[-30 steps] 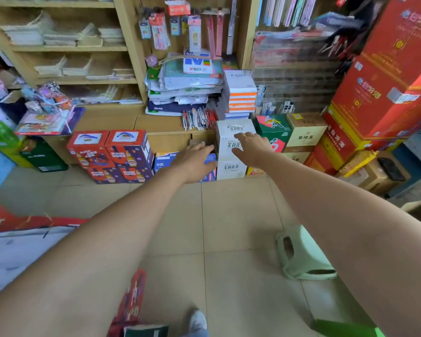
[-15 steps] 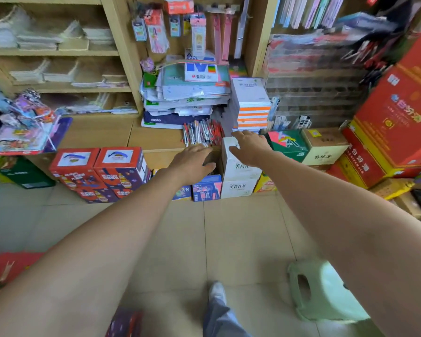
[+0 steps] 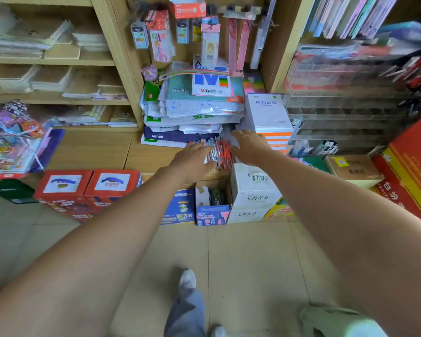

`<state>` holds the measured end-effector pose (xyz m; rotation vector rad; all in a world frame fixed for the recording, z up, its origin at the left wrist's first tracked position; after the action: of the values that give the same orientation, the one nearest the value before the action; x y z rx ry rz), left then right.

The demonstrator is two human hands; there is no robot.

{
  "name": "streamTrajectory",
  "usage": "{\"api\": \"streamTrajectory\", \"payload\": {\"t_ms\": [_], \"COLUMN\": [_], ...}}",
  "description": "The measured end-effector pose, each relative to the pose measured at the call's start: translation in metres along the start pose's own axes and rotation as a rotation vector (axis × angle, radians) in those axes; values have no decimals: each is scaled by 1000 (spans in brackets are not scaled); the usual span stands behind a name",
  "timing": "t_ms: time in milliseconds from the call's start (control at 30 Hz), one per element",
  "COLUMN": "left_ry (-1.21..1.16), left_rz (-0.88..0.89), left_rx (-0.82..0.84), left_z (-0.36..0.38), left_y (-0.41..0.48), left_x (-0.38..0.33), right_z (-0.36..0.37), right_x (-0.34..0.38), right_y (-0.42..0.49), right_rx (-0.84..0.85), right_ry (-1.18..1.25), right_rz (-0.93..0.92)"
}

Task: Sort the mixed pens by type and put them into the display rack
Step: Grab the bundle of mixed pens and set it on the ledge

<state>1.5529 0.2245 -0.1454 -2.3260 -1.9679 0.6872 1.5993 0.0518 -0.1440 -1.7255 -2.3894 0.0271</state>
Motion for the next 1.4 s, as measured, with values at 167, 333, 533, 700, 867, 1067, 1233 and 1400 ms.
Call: {"api": "streamTrajectory", "payload": {"t_ms": [167,333,533,700,867,1067,1233,1400], "left_ry": [20,9,25,-2,-35,-79,-98,-80], "left_rz": [33,46,59,18,-21,-54,-56,-15], "left_rx": [34,64,97,118,132,179,212,276], "left_z": [-24,-46,-59,-62,-57,-28,1,35], "left_y": [77,149,218,275,327,375,402,429], "left_x": [29,53,66,76,84,104,126,147], "right_z": [0,-3,1,10,28,65,101,141], "right_x": [-12,-24,-49,-77,-99,-115,-119,-121], "right_y": [80,148,219,279,332,371,389,405], "right_rx": [0,-5,14,58,97,203,236,256], "right_ry": [31,40,40,13,19,52,100,144], "right_rz": [64,91,107,95,58,42,93,149]}}
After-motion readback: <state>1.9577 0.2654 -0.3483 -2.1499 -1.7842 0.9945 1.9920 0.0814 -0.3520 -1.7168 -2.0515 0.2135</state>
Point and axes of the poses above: each hand's wrist, its own y-axis towards the middle knuckle, its own z-axis out of the palm, x = y × z, the point moved 1 cm from there along y, towards the middle knuckle, and after that the axes turned 5 degrees about -z, right-handed, at the moved point
